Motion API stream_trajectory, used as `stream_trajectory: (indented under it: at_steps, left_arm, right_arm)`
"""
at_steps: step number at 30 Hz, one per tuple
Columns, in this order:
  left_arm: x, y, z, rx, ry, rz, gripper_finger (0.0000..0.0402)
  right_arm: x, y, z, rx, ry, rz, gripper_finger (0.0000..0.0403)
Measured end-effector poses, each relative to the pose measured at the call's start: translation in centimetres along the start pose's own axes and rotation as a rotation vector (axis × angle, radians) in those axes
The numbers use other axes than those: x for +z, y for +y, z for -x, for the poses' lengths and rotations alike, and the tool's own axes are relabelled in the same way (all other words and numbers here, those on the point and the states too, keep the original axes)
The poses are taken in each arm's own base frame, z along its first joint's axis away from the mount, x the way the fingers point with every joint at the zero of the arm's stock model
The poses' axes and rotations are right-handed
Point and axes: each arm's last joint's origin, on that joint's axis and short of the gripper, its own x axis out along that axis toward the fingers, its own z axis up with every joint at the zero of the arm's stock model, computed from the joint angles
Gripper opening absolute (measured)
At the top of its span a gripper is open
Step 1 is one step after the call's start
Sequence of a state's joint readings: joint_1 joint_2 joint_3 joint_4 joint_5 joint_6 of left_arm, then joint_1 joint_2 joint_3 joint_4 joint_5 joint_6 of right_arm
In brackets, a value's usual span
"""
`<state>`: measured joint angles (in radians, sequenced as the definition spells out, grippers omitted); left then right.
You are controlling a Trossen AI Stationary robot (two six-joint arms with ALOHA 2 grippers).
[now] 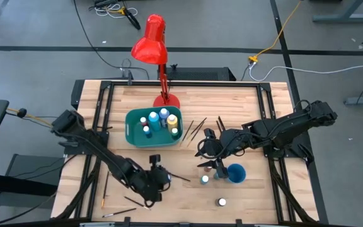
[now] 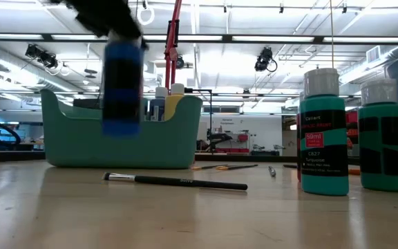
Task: Pick & Place Paint Supplies
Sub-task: Put the small dark blue paint bottle into the green bin
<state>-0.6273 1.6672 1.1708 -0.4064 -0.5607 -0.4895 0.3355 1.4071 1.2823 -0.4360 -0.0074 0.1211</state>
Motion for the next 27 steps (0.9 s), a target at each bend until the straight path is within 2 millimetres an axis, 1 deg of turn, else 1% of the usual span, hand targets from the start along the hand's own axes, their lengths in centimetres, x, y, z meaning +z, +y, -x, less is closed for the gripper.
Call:
stream_trajectory:
  at_steps: [3, 6, 11, 13, 15, 17, 21, 27]
  left_arm:
    - [0.7, 1.6, 1.7, 0.057, -0.012, -0.038, 0.0126]
    - [1.3, 3.3, 3.1, 0.114, -0.022, -0.055, 0.0126]
    - [2.2, 6.2, 4.5, 0.181, -0.011, -0.032, 0.0145]
    - [2.6, 7.1, 4.5, 0.198, -0.019, -0.027, 0.0147]
    - [2.8, 7.9, 4.4, 0.220, -0.009, -0.046, 0.0139]
    - [3.1, 8.7, 4.0, 0.233, 0.000, -0.059, 0.0128]
    - [3.5, 10.7, 3.1, 0.285, 0.024, -0.071, 0.0126]
    - [2.4, 13.9, 1.0, 0.322, 0.109, 0.008, 0.0147]
  right_arm:
    - [0.0, 0.0, 0.0, -0.002, 0.000, 0.005, 0.0189]
    - [0.0, 0.0, 0.0, -0.002, -0.001, 0.006, 0.0189]
    - [0.0, 0.0, 0.0, -0.002, -0.002, 0.006, 0.0189]
    - [0.0, 0.0, 0.0, -0.016, -0.005, 0.006, 0.0189]
    - [0.0, -0.1, 0.0, -0.037, -0.008, 0.007, 0.0189]
    - [0.0, -0.1, 0.0, -0.052, -0.008, 0.007, 0.0189]
    - [0.0, -0.1, 0.0, -0.052, -0.007, 0.005, 0.0189]
    - [0.0, -0.1, 0.0, -0.052, -0.007, 0.004, 0.0189]
